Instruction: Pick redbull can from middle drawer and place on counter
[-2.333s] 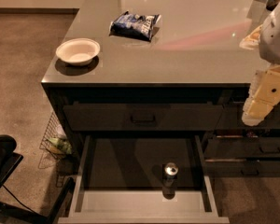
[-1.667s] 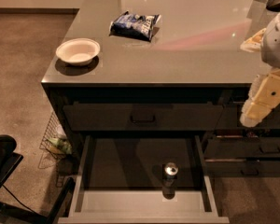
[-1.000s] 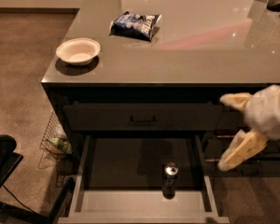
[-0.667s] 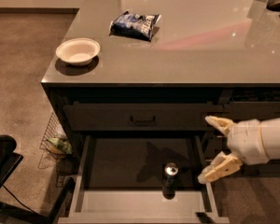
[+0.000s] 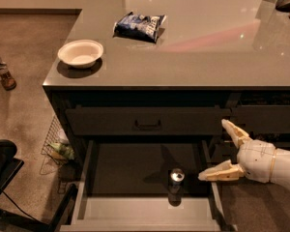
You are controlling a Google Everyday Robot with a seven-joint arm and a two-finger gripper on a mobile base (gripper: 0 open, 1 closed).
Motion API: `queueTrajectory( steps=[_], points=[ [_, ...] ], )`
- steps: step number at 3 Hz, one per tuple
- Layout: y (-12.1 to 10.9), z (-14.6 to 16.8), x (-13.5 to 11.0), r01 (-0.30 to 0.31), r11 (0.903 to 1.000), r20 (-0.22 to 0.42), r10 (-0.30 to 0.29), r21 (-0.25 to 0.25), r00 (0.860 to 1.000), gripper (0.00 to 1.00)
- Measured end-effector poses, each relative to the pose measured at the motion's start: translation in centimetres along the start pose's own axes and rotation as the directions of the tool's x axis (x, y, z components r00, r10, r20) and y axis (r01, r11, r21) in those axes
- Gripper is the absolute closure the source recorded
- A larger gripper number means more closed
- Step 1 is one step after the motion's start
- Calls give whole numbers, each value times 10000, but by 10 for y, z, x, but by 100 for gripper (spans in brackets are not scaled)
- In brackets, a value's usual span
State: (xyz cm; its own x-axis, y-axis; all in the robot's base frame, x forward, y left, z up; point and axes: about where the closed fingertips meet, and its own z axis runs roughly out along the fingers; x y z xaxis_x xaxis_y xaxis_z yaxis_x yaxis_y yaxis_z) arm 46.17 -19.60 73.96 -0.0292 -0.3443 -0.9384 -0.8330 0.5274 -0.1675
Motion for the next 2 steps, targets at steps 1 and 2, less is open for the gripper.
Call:
queueTrajectory(
  steps=[1, 2],
  points=[
    [2, 2, 5, -4, 10000, 6, 4, -86, 10000, 0],
    [6, 10, 25, -163, 9992, 132, 168, -363, 9998, 0]
  ],
)
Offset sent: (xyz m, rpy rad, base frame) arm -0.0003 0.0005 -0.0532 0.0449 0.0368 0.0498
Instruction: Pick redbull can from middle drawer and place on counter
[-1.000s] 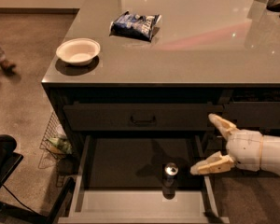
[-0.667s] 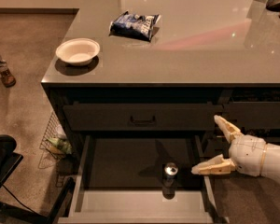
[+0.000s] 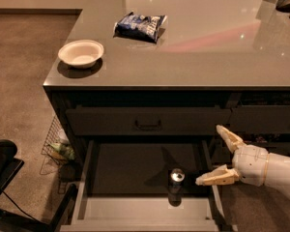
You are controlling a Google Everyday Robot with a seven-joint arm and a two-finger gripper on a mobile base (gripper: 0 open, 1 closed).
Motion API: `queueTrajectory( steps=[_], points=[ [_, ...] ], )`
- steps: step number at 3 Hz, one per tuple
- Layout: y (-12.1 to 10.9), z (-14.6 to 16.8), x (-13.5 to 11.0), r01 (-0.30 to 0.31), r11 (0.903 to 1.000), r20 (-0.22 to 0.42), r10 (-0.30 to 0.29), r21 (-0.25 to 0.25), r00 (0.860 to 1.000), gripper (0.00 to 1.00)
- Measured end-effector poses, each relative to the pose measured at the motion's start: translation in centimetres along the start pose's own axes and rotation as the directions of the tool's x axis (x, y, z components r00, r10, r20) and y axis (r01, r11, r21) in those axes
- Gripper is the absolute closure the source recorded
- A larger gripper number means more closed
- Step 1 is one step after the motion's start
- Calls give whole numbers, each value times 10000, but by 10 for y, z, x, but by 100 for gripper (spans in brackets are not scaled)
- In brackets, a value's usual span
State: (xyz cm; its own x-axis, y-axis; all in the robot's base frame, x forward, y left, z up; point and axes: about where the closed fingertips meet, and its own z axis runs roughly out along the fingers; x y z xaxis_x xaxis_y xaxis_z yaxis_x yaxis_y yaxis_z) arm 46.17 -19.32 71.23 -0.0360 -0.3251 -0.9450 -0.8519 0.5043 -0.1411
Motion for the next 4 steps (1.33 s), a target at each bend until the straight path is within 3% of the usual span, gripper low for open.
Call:
queueTrajectory(
  steps=[1, 3, 4],
  points=[
    [4, 4, 45, -31, 9992, 354, 45, -399, 9994, 0],
    [12, 30, 138, 329, 9867, 1054, -161, -1595, 9943, 0],
    [17, 54, 181, 357, 9827, 777, -218, -1818, 9967, 0]
  ],
)
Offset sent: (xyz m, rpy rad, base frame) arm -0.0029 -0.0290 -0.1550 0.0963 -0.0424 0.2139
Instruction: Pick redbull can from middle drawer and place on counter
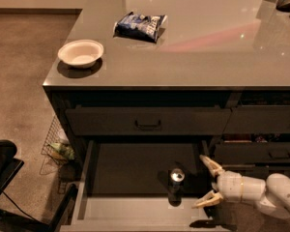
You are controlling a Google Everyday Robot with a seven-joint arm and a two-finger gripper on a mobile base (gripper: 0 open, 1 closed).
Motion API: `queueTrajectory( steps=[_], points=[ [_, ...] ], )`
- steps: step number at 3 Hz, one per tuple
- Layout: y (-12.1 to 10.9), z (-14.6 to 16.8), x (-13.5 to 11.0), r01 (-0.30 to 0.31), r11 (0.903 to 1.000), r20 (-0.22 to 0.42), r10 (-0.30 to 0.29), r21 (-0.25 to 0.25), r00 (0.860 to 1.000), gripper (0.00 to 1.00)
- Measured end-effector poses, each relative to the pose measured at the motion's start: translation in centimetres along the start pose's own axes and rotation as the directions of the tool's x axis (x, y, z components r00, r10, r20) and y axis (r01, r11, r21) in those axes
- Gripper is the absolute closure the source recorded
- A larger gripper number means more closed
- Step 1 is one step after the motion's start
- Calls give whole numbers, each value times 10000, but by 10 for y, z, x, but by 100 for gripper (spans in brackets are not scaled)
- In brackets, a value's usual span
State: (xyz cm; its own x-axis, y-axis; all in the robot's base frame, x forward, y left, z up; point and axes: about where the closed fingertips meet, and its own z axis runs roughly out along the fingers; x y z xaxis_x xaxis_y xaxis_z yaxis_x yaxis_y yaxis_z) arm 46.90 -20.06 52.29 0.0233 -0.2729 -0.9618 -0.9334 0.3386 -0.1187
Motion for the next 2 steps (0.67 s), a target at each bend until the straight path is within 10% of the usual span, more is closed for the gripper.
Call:
queueTrajectory(
  steps=[2],
  points=[
    [0, 22, 10, -249, 9987, -284, 237, -440, 9993, 0]
  ],
)
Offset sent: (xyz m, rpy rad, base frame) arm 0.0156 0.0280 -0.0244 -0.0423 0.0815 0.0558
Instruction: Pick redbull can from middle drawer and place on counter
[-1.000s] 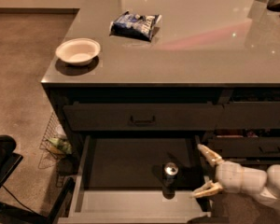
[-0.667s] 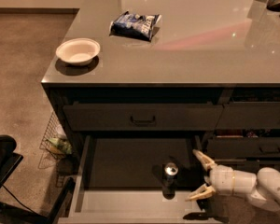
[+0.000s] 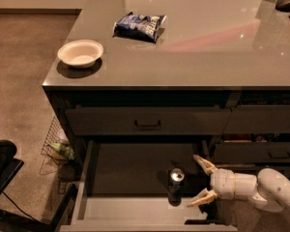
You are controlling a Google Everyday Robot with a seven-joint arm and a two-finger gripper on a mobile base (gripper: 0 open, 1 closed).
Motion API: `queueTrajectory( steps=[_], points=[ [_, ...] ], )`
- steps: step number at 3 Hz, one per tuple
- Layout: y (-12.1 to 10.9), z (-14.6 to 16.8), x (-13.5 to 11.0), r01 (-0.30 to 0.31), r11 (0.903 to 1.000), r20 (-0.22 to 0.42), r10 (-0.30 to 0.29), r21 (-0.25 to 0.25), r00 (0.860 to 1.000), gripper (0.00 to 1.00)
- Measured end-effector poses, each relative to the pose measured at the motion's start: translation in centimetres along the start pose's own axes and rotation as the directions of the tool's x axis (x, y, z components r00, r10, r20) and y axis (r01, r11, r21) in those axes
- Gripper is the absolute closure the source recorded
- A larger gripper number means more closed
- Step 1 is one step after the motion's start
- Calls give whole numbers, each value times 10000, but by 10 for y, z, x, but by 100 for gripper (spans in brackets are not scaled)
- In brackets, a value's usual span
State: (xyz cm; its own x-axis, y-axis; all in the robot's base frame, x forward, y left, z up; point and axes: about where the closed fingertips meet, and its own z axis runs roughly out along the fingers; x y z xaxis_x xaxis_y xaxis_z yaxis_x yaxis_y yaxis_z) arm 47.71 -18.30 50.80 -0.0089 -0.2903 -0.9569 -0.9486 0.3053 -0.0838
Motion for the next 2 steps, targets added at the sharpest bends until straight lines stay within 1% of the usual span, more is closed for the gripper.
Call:
queueTrajectory(
  steps=[1, 2],
  points=[
    [-14, 35, 18, -215, 9986, -22, 214, -488, 9998, 0],
    [-22, 55, 33, -395, 9964, 5, 396, -755, 9992, 0]
  ],
)
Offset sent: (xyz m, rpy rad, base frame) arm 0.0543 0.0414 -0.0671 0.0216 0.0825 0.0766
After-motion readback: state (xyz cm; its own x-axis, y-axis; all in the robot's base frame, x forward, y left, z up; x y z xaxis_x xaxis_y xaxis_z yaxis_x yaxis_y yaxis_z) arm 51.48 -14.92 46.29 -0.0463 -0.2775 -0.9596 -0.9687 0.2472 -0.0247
